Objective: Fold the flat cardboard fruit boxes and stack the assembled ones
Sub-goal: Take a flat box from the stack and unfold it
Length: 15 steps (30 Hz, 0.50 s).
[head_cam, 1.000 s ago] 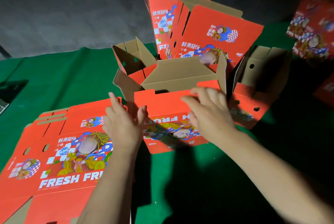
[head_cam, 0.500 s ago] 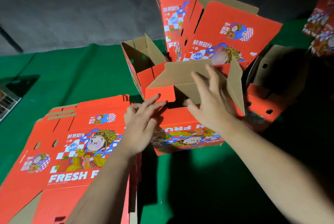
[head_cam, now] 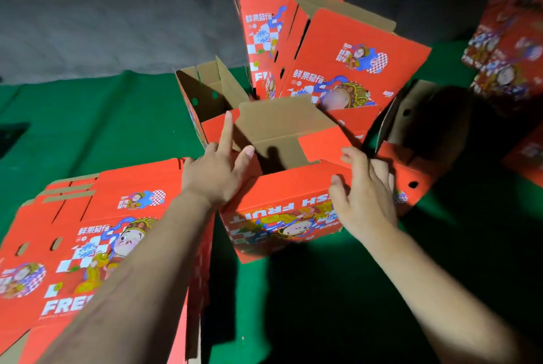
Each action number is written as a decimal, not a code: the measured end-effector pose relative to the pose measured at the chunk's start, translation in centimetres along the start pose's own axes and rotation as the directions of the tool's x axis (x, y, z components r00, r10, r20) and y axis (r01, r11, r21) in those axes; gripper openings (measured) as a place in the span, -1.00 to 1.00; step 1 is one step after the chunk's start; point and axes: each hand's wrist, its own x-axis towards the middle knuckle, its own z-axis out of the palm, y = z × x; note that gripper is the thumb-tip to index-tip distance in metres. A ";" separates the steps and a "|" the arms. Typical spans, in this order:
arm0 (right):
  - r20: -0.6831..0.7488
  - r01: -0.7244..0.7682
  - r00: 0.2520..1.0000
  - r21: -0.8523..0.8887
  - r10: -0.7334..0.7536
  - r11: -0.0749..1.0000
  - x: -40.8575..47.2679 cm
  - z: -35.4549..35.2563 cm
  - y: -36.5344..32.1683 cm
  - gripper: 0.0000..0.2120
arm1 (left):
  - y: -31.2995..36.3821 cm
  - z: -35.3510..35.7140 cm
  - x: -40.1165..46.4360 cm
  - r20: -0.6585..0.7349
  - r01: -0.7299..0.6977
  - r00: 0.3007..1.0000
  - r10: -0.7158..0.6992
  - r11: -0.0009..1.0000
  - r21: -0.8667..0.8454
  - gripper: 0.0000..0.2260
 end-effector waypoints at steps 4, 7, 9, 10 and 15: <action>-0.045 -0.068 0.996 0.061 0.071 0.996 2.4 -1.3 1.0 -0.59 | 0.2 1.0 -1.9 -0.174 -0.020 0.985 -0.007 0.988 -0.155 -0.47; 0.093 -0.267 0.964 0.327 0.250 0.907 5.7 -1.0 0.7 -0.40 | 0.2 1.6 -2.3 -0.149 0.040 0.986 -0.079 0.968 -0.248 -0.51; 0.347 -0.284 0.913 0.169 0.213 0.944 6.7 -0.5 0.8 -0.15 | 0.4 1.8 -2.0 -0.078 0.108 0.988 -0.131 0.964 -0.244 -0.61; 0.452 -0.261 0.869 0.069 0.203 0.963 6.9 -0.3 0.8 -0.07 | 0.6 1.7 -1.7 -0.035 0.149 0.986 -0.162 0.959 -0.242 -0.56; 0.431 -0.245 0.819 -0.333 0.378 0.911 6.9 0.7 -0.5 0.03 | 2.1 2.1 -1.1 0.094 0.219 0.973 -0.209 0.968 -0.121 -0.28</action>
